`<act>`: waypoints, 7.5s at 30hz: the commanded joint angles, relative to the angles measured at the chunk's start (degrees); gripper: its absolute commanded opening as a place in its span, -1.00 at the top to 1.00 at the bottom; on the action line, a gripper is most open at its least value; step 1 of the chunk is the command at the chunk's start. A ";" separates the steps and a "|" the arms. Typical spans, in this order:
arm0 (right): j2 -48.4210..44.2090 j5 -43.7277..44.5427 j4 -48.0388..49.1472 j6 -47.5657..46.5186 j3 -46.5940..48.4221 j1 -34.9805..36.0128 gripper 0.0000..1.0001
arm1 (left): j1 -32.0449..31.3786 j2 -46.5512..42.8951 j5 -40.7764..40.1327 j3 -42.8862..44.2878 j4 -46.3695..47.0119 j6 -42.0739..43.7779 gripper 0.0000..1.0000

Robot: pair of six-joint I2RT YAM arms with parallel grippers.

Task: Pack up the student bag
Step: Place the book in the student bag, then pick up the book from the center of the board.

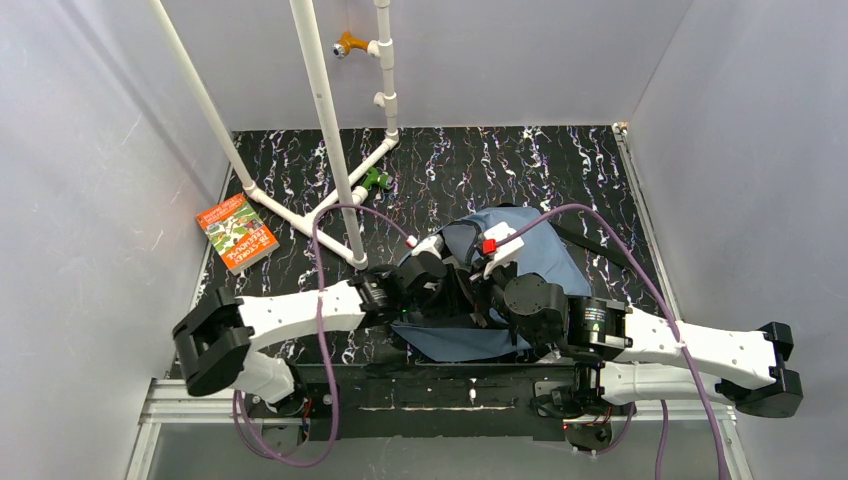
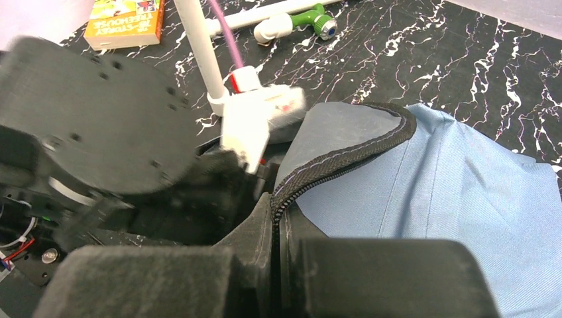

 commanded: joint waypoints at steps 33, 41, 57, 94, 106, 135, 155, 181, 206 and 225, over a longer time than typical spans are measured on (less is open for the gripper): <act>12.82 -17.97 8.41 9.39 -4.87 0.03 -0.97 | 49.76 -41.69 -16.73 -10.86 -35.47 24.23 -0.97; 9.87 -18.86 3.99 8.55 -1.55 -0.07 -0.97 | 73.58 -21.70 -14.13 -7.73 -20.02 25.67 -0.96; 11.68 -19.53 -2.43 10.84 4.10 -0.25 -0.97 | 87.45 0.85 -1.07 6.31 -13.44 50.26 -0.95; 18.45 -21.68 -3.64 11.07 9.54 -0.25 -0.97 | 92.27 8.07 13.96 5.75 -10.95 44.08 0.33; 20.70 -22.47 -2.88 10.90 10.11 -0.25 -0.97 | 92.19 7.12 17.06 4.67 -4.64 41.35 0.38; 21.80 -18.33 -3.09 0.94 10.87 -0.54 -0.97 | 84.75 -10.54 3.38 1.62 -28.69 33.97 1.00; 30.57 -30.82 44.36 -26.10 -1.97 0.81 -0.97 | 77.34 -44.71 21.62 -2.98 -47.05 30.38 1.00; 64.62 -16.32 43.82 -17.85 25.09 1.58 -0.80 | 75.24 -47.75 30.17 -0.20 -50.76 32.21 1.00; 39.36 -14.31 18.12 -3.02 22.71 0.14 0.97 | 75.06 -43.95 28.63 10.56 -47.29 37.31 -0.48; 3.84 9.41 -2.89 15.43 4.80 -7.19 0.97 | 51.57 -48.56 44.03 -19.32 -5.64 2.36 -0.66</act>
